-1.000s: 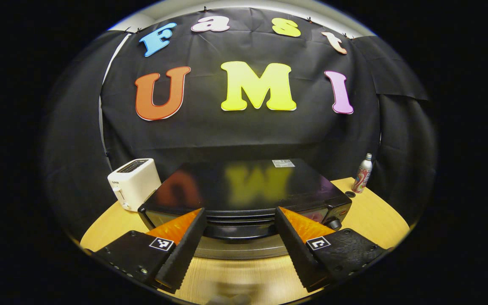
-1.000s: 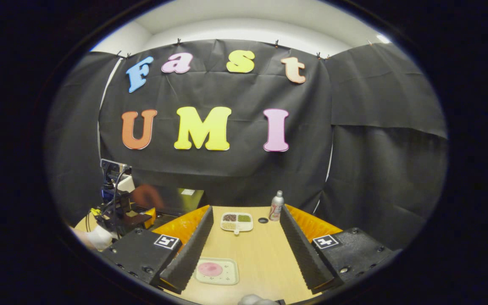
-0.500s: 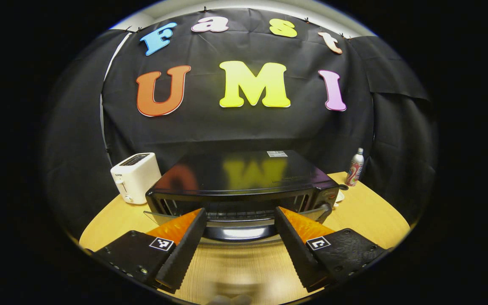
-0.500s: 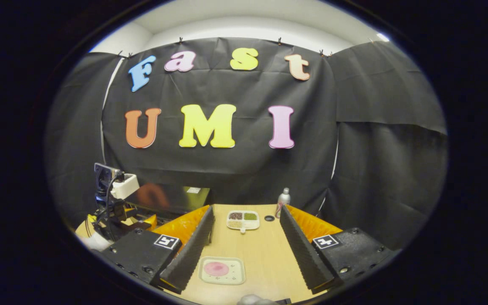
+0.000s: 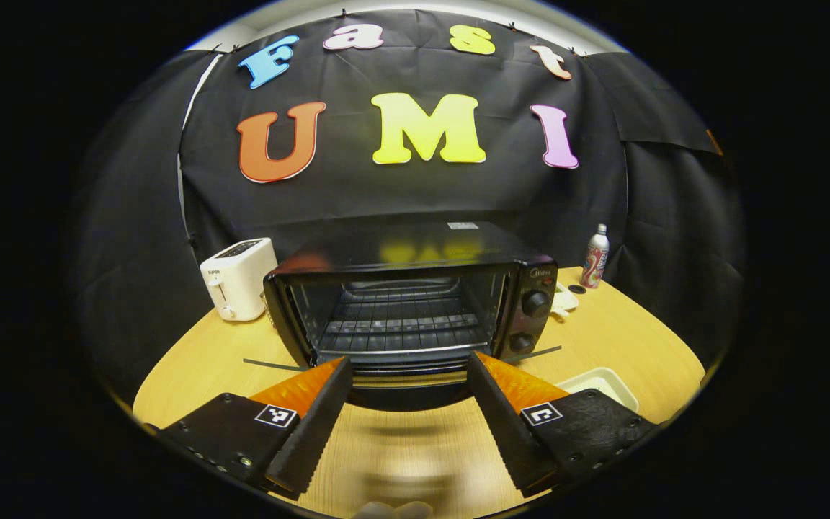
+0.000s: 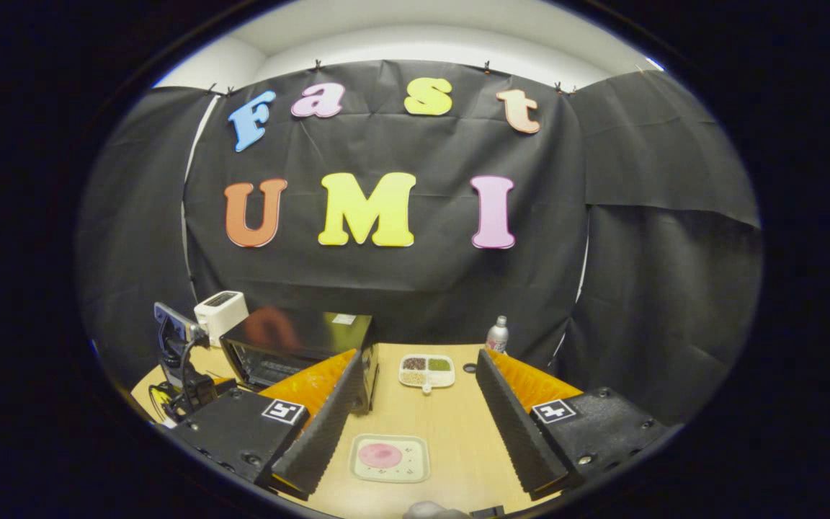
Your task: Open the electric oven with the left hand, put the food in, and close the electric oven.
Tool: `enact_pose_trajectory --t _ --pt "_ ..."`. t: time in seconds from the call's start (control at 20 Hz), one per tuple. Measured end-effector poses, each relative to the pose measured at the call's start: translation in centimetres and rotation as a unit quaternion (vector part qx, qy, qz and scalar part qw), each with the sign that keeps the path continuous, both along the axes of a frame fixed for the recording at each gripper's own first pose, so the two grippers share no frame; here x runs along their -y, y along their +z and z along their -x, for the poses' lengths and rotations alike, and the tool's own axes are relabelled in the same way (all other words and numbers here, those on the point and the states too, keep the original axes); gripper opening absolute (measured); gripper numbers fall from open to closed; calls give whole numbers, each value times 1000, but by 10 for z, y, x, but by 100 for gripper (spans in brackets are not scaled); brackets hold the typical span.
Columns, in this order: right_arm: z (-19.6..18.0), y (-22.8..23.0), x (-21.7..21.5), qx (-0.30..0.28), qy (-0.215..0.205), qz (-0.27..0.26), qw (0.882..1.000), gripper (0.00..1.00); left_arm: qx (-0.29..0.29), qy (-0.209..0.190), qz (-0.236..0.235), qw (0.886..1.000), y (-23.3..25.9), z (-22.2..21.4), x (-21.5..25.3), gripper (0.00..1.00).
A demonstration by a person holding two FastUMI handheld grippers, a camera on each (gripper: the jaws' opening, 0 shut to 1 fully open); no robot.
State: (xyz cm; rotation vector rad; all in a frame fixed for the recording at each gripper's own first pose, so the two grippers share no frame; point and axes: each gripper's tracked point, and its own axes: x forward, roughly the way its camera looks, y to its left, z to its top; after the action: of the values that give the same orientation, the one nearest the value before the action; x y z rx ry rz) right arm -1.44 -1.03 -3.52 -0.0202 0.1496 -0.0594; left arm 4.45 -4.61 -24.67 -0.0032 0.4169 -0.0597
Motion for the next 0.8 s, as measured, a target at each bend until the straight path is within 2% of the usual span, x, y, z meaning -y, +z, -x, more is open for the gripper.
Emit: enact_pose_trajectory --t 0.35,0.4,0.45,0.55,0.7,0.75,0.8 --pt "2 -10 -7 -15 10 3 1000 97 -25 5 -5 1000 -32 28 2 97" --pt "3 -12 -7 -17 10 4 1000 100 -31 5 -7 999 -35 31 2 97" --pt "4 -12 -6 -17 9 3 1000 96 -34 4 -8 999 -39 34 3 97" --pt "7 -16 -5 -19 7 3 1000 99 -42 2 -13 999 -50 39 5 97" --pt "9 -21 -1 -26 2 3 1000 97 -54 -8 -32 998 -66 46 7 96" --pt "10 -21 0 -28 1 2 1000 100 -62 -8 -31 998 -73 49 7 96" --pt "10 -22 1 -29 -1 2 1000 97 -72 -8 -29 997 -80 51 6 96"
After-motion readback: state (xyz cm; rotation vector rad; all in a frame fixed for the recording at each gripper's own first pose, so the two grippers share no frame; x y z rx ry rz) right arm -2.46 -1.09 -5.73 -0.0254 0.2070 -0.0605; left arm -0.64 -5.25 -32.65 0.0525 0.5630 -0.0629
